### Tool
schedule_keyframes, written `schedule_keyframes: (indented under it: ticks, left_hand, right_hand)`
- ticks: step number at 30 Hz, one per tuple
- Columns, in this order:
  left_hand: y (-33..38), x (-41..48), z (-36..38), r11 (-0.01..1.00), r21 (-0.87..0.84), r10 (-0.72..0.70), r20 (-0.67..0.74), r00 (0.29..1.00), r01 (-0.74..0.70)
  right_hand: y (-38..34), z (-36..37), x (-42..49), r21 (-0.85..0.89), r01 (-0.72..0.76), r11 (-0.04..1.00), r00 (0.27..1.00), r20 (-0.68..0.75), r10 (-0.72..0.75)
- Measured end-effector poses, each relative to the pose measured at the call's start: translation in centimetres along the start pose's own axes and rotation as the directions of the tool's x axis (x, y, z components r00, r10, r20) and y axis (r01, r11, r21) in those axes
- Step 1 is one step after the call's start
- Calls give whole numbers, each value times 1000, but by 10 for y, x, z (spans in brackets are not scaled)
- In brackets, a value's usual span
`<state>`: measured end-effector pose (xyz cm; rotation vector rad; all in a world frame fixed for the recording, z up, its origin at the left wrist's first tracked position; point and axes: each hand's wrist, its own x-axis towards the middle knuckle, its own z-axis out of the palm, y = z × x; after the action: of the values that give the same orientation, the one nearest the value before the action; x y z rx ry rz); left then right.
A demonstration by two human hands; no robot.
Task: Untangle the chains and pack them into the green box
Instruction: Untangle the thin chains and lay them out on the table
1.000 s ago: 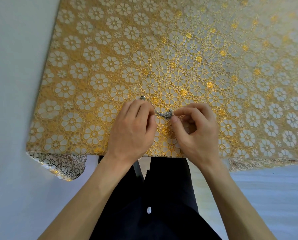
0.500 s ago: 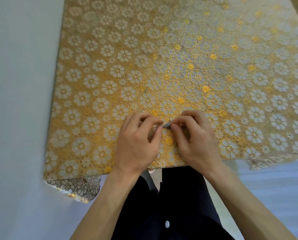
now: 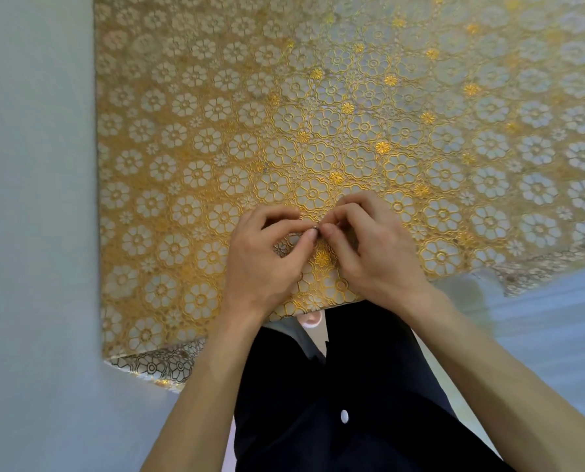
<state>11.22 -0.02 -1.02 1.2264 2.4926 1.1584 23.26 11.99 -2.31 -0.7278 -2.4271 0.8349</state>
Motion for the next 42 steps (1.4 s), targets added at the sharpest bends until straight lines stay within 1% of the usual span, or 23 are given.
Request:
schedule_keyframes:
  ticks: [3,10,15,23,30,36,39,42]
  left_hand:
    - [1,-2,0,1000,-18,-14,-8,1000,14]
    - [6,-2,-4,983,-143,-114,4,993,114]
    - [9,-1,-7,970,-189,-154,19,988,155]
    - [8,0,-8,964,-203,-171,6,985,169]
    - [6,1,-7,964,-194,-182,28,983,184]
    - [5,1,-6,957,-219,-192,20,981,191]
    - [5,0,-6,960,-210,-179,37,983,183]
    - [3,0,-6,968,-184,-162,57,985,170]
  right_hand:
    - [-1,0,0,7,-13,1000,1000,0,13]
    - [-1,0,2,51,-9,999,1000,20,8]
    - [-1,-3,3,115,-60,992,997,59,53]
    - [-1,-5,5,181,-104,978,993,79,91]
    - [-3,-5,6,217,-128,968,991,61,117]
    - [-4,-1,4,139,-104,985,995,13,103]
    - [-5,-2,3,223,-101,970,994,-28,110]
    - [-6,-6,2,292,-80,953,995,-38,95]
